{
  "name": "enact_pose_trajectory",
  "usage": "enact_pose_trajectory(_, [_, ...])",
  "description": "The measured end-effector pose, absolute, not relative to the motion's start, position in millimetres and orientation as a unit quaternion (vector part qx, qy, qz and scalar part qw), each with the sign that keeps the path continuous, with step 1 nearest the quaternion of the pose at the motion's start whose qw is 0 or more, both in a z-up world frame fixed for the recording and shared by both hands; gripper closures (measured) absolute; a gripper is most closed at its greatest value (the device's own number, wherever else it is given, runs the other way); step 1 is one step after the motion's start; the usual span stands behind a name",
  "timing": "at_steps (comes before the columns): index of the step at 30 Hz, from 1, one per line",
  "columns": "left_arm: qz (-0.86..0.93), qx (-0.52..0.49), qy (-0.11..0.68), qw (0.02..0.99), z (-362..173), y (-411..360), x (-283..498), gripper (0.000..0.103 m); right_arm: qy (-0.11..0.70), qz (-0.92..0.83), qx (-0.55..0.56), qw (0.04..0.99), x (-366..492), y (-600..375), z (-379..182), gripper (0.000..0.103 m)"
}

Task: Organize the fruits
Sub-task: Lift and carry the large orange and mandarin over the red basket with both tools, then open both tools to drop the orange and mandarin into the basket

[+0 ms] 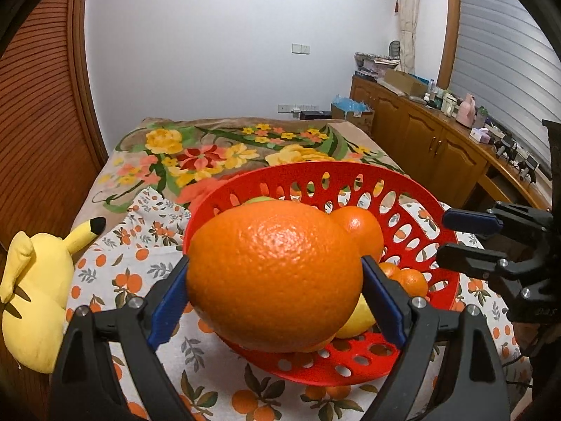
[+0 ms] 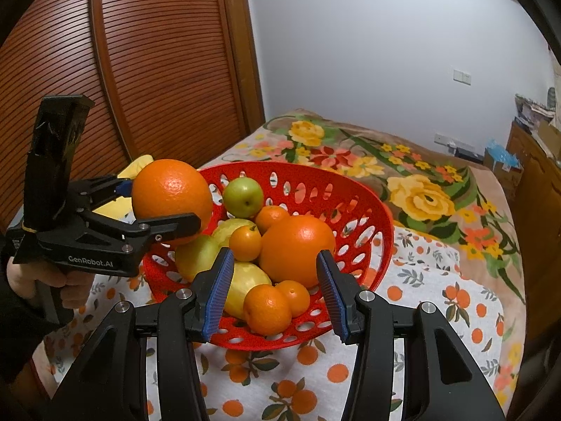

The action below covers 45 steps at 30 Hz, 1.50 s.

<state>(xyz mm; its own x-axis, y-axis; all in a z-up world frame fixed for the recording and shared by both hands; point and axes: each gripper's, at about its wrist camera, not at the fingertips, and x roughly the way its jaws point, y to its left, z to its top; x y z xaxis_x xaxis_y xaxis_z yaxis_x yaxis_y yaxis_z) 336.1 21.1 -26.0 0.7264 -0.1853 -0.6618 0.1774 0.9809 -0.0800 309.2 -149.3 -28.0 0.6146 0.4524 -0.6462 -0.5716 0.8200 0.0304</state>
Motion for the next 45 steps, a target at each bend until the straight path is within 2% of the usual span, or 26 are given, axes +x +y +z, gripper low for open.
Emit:
enact_pose_trajectory(10, [-0.102,-0.031,0.354,0.929,-28,26,336,0.011,0.336,0.286,-0.093,0.893,308,-147,-31,0.053])
enact_pose_trajectory(15, [-0.091,0.005,0.36,0.928,-32,19,335,0.007,0.338,0.285,-0.095,0.892,307,-147,-33,0.053])
enact_pose_trajectory(18, [-0.088,-0.01,0.358,0.93,-34,25,331,0.007,0.338,0.285,-0.094,0.892,307,-147,-33,0.053])
enact_pose_trajectory(36, [-0.086,-0.026,0.305,0.948,-8,29,279,0.007,0.32,0.252,-0.057,0.911,283,-165,-32,0.053])
enact_pose_trajectory(45, [-0.086,-0.011,0.287,0.954,4,18,239,0.007,0.302,0.219,-0.046,0.927,250,-173,-30,0.045])
